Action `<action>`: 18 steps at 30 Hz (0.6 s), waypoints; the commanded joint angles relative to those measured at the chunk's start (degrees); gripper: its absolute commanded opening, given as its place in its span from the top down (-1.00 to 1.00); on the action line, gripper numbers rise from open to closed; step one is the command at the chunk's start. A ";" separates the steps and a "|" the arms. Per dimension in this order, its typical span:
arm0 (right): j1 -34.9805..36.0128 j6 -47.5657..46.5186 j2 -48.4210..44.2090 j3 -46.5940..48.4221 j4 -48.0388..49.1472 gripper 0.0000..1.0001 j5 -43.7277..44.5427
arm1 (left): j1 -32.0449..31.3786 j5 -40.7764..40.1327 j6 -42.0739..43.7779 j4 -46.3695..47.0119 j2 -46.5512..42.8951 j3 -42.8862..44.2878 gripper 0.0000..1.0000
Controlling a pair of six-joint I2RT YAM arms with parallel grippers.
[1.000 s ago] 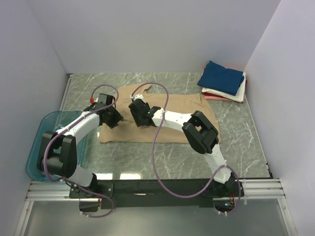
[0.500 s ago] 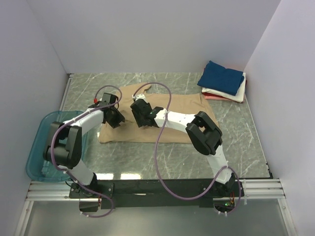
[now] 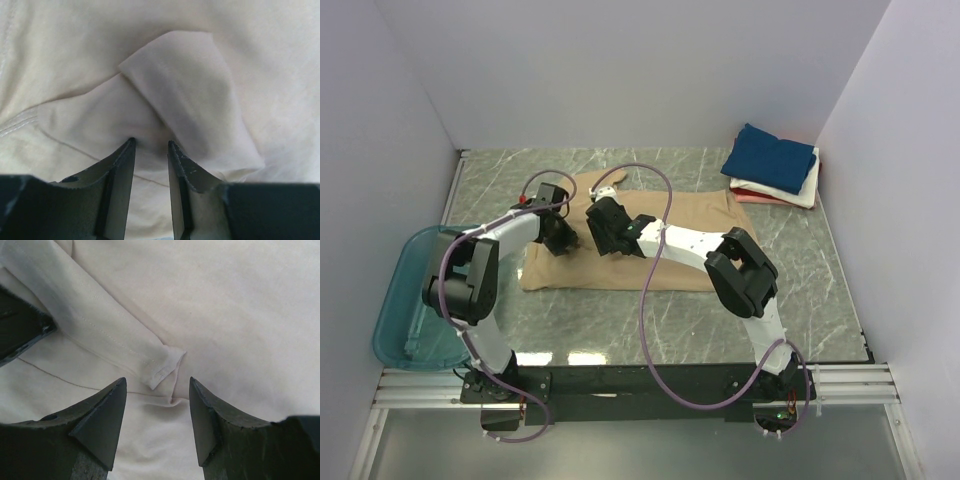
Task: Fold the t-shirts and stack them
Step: Fold the tshirt
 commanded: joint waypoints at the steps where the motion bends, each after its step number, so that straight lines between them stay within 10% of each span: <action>1: -0.23 0.80 -3.18 0.22 1.15 -0.20 0.06 | -0.55 -1.02 1.24 -0.74 1.48 4.02 0.23; 18: -0.23 0.54 -0.72 -0.39 2.64 -0.19 -1.17 | -1.08 -0.41 1.24 -2.32 5.61 10.35 0.20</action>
